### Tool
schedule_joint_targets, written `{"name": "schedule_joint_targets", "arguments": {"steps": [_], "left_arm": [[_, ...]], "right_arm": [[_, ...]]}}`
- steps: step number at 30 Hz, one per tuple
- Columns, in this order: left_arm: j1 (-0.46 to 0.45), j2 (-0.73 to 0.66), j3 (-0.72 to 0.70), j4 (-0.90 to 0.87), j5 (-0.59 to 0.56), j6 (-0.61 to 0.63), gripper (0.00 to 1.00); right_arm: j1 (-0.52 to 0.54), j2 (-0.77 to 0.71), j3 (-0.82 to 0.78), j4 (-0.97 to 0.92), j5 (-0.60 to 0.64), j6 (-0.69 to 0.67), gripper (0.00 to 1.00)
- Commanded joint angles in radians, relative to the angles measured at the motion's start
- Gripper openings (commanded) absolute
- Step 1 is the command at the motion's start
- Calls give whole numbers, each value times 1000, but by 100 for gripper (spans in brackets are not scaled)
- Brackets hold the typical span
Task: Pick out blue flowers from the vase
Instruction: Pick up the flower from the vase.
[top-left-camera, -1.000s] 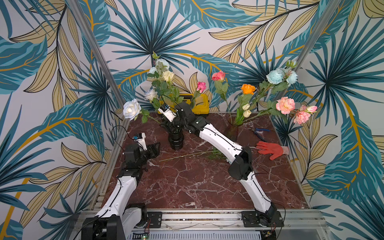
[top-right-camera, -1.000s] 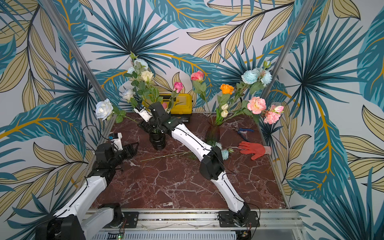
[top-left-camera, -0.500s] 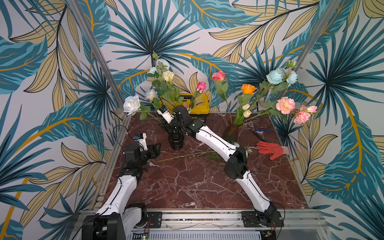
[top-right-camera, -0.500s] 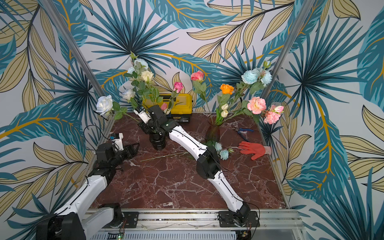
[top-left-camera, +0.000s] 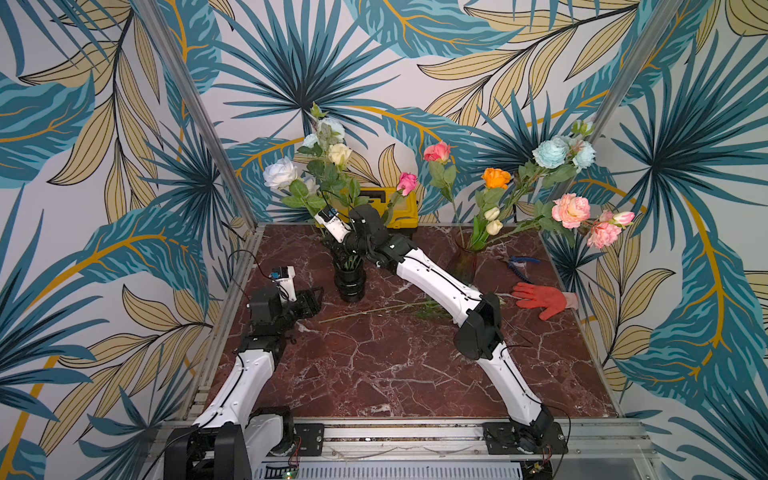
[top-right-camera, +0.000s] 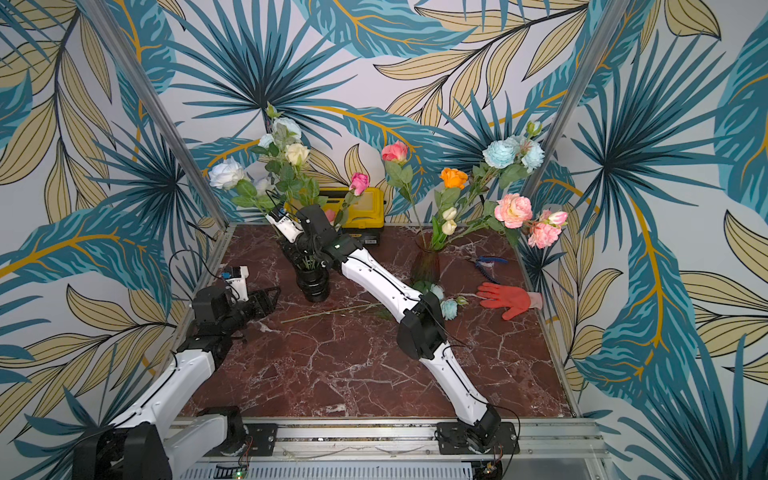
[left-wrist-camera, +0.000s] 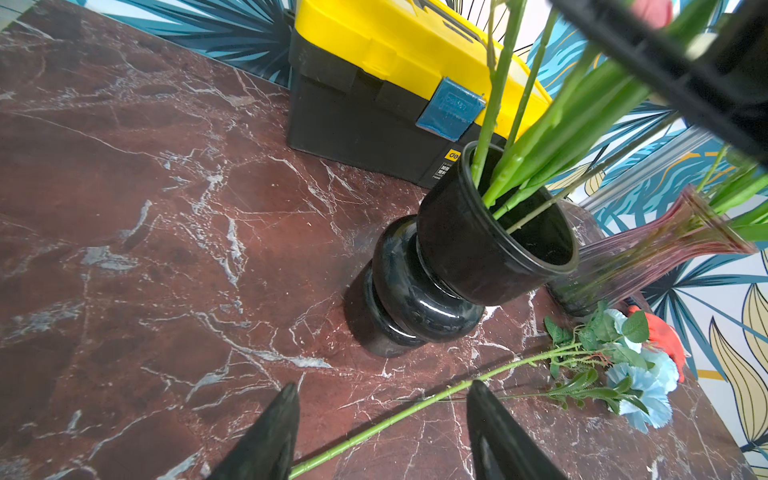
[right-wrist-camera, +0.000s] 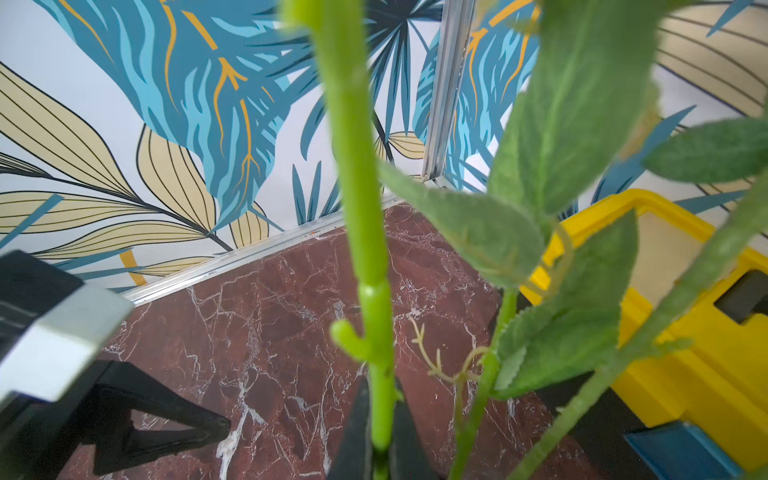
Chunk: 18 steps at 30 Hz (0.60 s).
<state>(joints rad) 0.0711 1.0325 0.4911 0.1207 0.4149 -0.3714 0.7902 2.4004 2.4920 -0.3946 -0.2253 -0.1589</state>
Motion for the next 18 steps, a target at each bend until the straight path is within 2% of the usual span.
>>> {"name": "schedule_joint_targets", "arguments": {"steps": [1, 9, 11, 18], "left_arm": [[7, -19, 32, 25, 28, 13, 64], [-29, -42, 65, 26, 65, 36, 64], [-49, -48, 84, 24, 68, 47, 64], [-90, -70, 146, 23, 131, 71, 64]], "right_arm": [[7, -88, -50, -12, 8, -30, 5], [7, -202, -66, -25, 22, -68, 6], [36, -241, -75, -26, 12, -74, 6], [39, -397, -156, -28, -1, -94, 6]]}}
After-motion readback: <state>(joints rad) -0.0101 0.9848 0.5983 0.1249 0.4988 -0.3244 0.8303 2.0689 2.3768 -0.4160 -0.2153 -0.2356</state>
